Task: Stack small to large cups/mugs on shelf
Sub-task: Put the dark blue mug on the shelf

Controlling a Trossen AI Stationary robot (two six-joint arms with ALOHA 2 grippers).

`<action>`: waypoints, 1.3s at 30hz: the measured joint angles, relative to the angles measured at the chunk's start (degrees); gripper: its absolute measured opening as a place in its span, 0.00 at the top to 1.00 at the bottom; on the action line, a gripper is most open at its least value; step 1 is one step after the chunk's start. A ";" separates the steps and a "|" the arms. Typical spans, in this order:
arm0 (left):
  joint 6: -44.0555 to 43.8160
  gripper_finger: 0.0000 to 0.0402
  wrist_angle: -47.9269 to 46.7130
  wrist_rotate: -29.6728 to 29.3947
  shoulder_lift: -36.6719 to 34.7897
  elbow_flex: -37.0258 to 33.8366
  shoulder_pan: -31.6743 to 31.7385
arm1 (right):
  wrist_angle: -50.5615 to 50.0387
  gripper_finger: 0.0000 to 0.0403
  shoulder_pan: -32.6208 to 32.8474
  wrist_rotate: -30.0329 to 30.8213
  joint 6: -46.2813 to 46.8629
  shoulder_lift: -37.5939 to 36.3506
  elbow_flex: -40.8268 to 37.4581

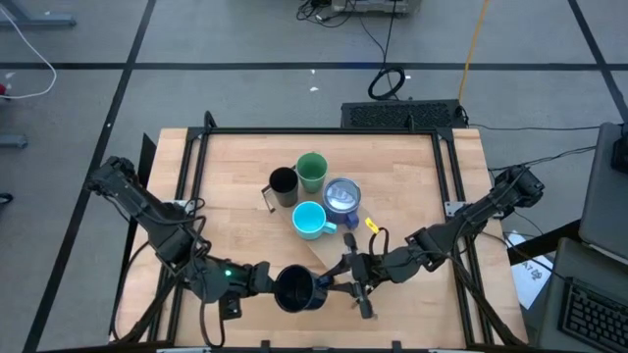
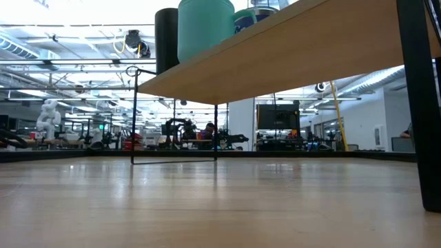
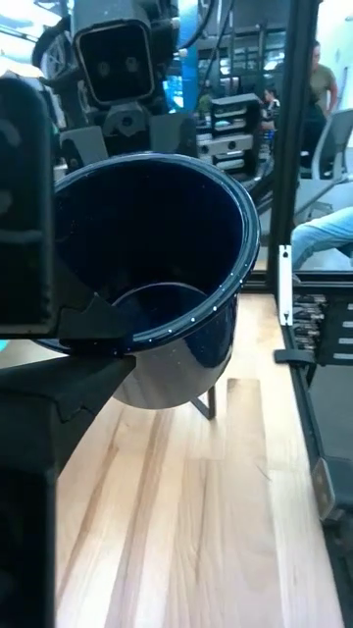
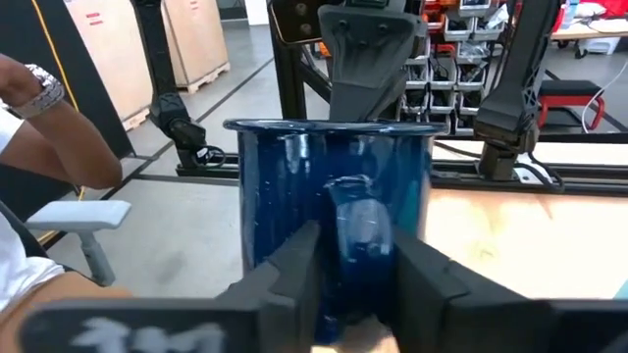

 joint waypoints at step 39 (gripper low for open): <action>-16.95 0.43 8.58 -17.36 0.00 0.04 -6.86 | -3.66 0.90 0.57 -1.42 -11.14 -10.95 -0.13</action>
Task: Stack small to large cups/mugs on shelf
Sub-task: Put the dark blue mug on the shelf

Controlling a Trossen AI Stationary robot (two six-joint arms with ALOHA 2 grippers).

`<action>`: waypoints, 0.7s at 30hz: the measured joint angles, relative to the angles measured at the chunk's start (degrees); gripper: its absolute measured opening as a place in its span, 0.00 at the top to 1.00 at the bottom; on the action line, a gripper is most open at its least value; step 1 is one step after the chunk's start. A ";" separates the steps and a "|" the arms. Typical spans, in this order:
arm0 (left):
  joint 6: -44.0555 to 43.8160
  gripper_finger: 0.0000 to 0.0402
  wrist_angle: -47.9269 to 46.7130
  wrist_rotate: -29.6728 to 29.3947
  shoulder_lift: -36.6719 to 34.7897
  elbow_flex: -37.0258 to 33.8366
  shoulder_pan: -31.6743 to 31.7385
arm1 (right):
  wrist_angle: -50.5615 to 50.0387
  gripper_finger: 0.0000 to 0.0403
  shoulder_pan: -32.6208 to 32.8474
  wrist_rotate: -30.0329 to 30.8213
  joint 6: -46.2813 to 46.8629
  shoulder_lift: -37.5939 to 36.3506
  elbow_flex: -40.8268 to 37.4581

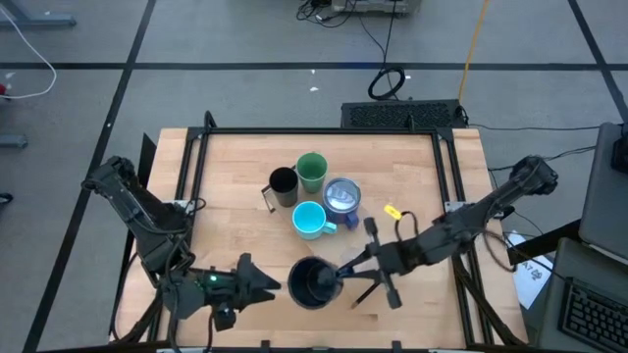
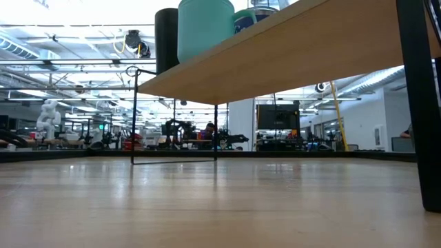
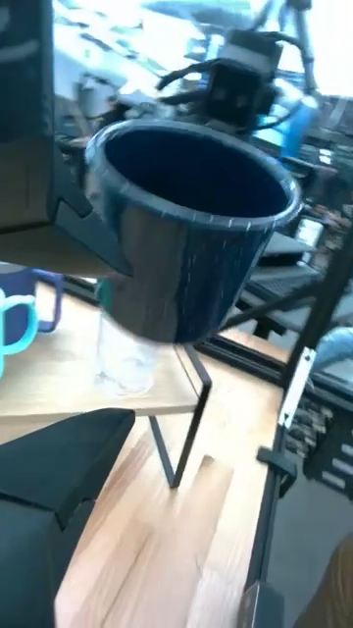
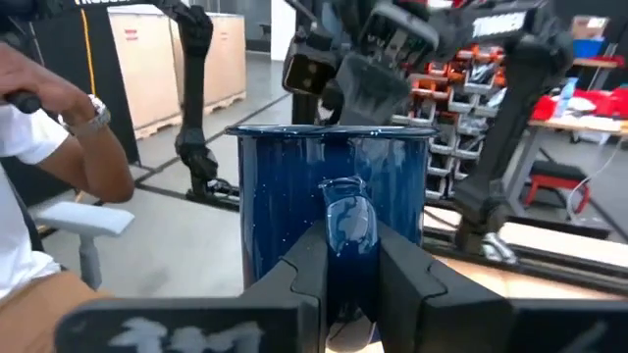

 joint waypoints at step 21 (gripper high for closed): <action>-33.55 0.43 -15.07 -4.83 0.00 0.00 2.40 | -16.66 0.90 0.00 3.88 -2.73 -18.70 -1.54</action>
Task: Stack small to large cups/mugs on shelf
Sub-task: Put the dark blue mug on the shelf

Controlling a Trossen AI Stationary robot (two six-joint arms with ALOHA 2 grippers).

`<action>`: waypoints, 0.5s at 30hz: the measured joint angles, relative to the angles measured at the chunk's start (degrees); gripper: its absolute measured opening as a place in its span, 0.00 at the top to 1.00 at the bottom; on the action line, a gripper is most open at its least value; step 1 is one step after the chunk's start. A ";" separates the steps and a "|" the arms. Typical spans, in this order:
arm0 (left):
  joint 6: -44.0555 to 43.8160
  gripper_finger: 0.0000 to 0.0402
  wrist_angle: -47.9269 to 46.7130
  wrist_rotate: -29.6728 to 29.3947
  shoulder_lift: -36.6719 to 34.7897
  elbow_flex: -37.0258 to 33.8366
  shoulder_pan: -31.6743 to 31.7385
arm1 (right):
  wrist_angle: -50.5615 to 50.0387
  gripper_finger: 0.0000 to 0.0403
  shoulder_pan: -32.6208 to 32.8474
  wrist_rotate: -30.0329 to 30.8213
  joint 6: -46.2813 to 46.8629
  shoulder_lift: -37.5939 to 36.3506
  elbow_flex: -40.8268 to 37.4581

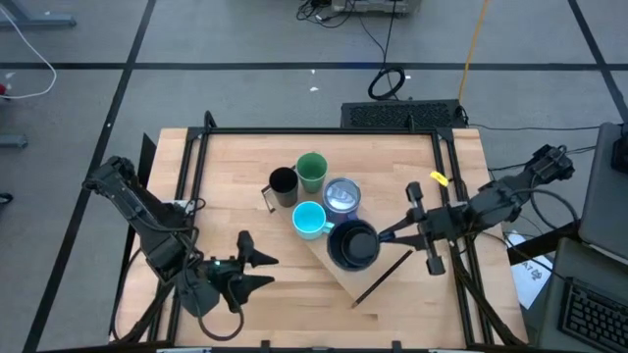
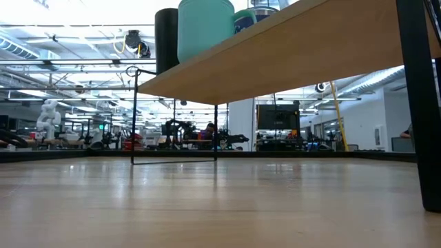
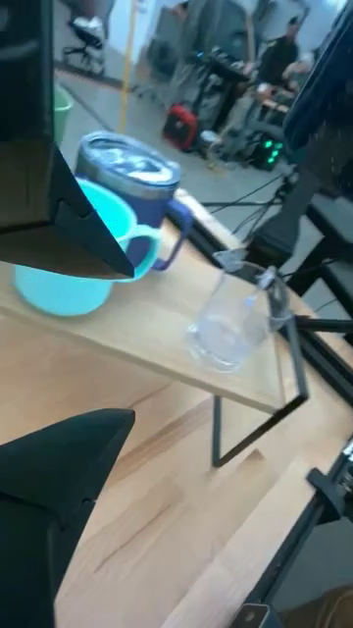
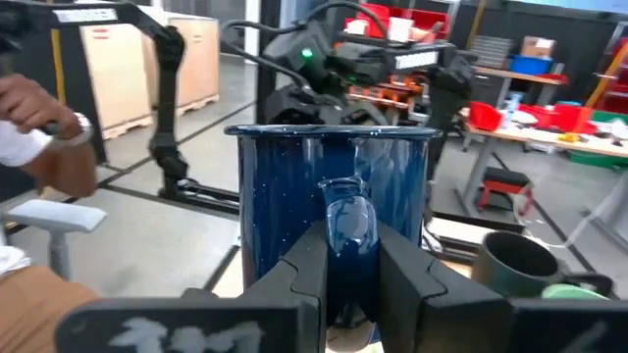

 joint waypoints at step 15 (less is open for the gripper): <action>-9.16 0.43 -2.41 -0.04 0.00 -0.04 0.07 | 0.78 0.90 0.00 0.78 0.75 -12.62 -12.28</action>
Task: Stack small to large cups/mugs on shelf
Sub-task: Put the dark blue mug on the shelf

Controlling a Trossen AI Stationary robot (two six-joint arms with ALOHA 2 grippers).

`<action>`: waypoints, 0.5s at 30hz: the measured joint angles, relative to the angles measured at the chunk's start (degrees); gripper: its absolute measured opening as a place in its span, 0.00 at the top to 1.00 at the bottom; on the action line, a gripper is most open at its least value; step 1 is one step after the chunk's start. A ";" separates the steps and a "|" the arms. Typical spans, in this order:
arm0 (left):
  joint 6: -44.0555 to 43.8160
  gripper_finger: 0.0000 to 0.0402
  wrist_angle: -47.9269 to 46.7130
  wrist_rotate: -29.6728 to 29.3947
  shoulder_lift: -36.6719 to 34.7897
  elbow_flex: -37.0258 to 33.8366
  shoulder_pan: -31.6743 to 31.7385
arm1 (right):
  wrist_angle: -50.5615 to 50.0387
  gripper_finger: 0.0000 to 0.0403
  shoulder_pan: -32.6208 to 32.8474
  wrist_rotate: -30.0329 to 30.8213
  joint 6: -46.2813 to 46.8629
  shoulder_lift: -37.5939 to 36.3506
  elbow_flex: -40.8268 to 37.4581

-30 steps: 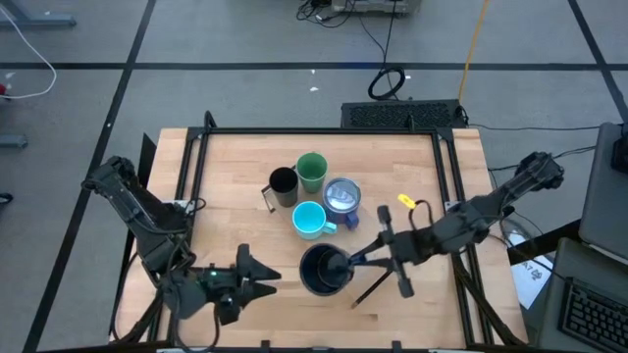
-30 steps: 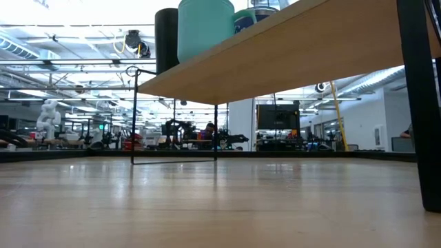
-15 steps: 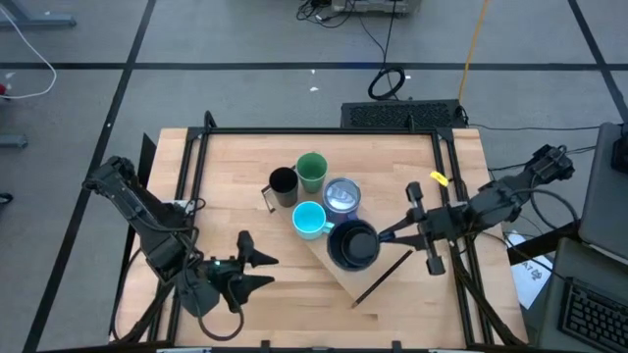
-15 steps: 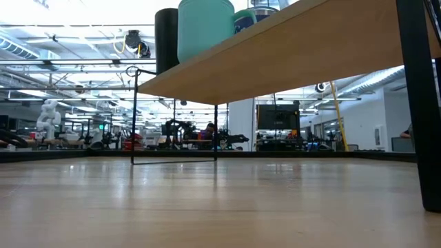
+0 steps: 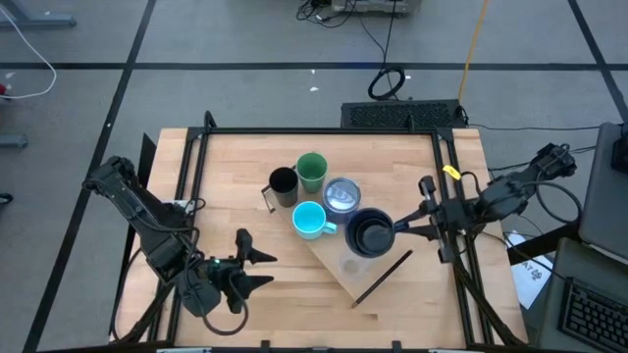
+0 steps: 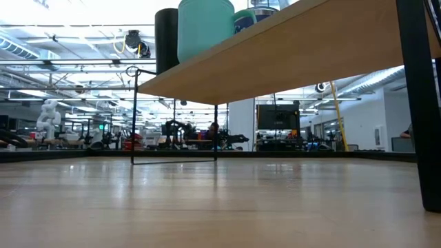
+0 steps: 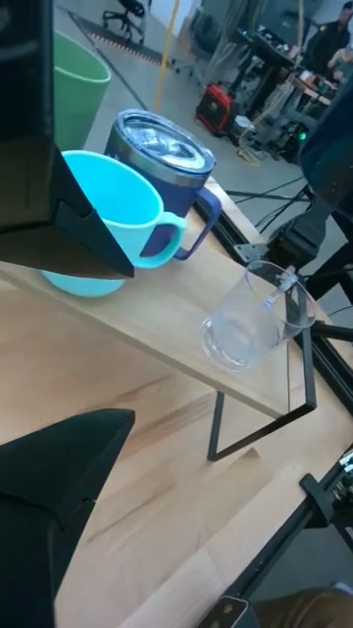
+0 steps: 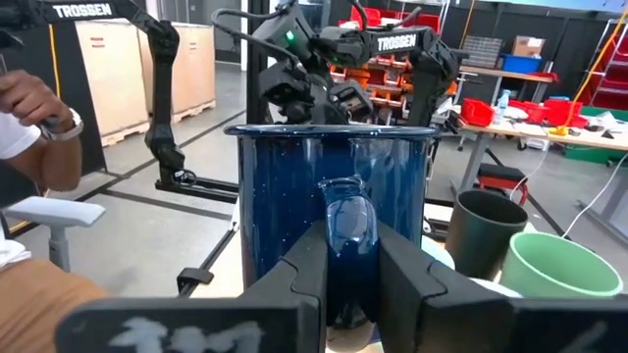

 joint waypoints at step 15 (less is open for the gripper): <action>-3.65 0.43 -1.06 0.00 0.00 -0.02 0.00 | 0.14 0.90 -0.04 4.87 0.02 -12.39 -11.94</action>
